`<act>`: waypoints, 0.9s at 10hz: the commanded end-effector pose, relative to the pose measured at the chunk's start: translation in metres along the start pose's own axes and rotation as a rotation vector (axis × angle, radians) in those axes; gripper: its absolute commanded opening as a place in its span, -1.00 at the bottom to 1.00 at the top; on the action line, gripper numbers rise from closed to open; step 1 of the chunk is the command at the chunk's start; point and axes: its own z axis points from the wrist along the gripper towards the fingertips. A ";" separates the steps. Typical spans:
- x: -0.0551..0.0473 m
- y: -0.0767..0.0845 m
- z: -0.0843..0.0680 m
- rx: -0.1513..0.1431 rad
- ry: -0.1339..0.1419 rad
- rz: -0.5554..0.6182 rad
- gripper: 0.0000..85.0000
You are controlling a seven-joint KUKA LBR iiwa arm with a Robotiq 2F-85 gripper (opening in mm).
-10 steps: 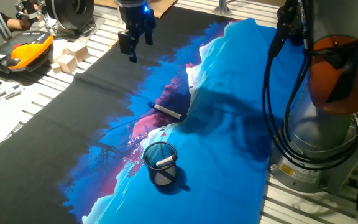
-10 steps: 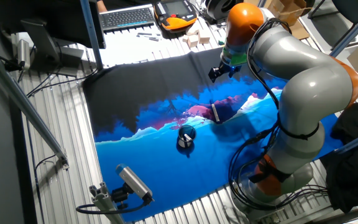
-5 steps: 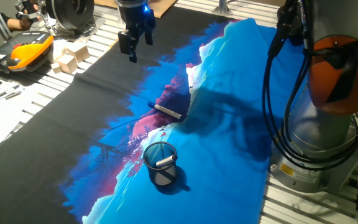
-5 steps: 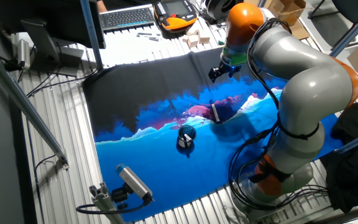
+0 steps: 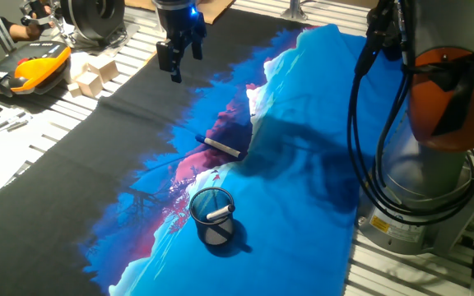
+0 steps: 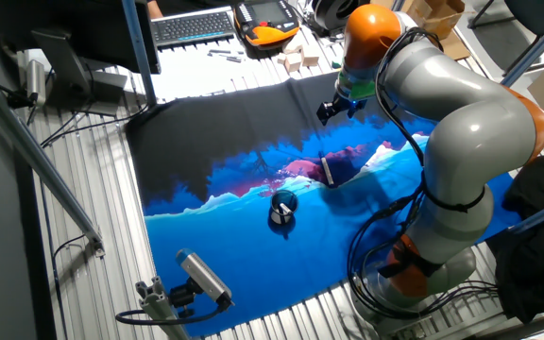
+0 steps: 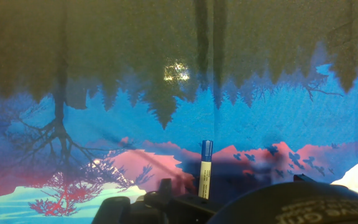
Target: Put the pen into the pen holder
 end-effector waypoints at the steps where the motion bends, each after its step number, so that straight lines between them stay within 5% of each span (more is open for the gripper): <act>1: 0.000 0.000 0.000 0.000 0.000 0.000 -1.00; 2: 0.000 0.000 0.000 0.012 0.157 0.083 -1.00; 9: 0.000 0.000 0.000 0.013 0.155 0.073 -1.00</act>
